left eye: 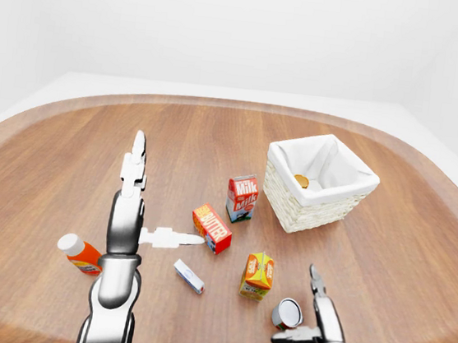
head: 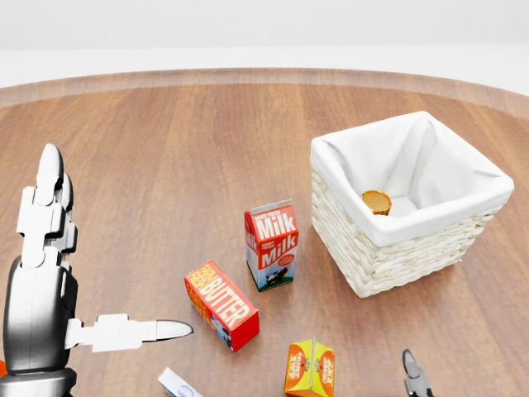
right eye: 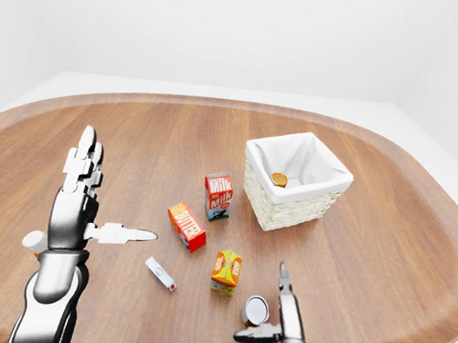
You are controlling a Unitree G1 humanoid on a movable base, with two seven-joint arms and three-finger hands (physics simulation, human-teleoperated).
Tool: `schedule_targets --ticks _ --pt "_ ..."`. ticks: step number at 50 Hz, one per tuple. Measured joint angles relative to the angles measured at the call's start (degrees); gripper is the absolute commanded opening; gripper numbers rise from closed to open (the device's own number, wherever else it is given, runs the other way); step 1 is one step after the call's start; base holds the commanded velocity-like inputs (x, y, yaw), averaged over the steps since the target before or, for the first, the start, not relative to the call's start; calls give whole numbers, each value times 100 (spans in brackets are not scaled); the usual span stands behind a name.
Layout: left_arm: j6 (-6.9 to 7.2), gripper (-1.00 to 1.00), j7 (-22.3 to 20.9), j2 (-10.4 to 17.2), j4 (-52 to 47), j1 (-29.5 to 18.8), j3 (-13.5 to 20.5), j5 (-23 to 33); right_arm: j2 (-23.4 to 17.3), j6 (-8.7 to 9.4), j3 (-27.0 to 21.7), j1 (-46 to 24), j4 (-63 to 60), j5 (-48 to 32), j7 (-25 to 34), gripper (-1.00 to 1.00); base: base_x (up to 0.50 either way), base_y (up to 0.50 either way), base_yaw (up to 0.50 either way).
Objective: Pick up the alphabet soup and the tomato sauce, and put them in the basket.
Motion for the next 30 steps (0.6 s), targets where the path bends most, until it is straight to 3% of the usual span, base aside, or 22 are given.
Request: schedule_targets --ticks 30 --pt "0 100 0 0 0 0 0 0 -88 0 167 -132 463 -313 -399 100 0 0 0"
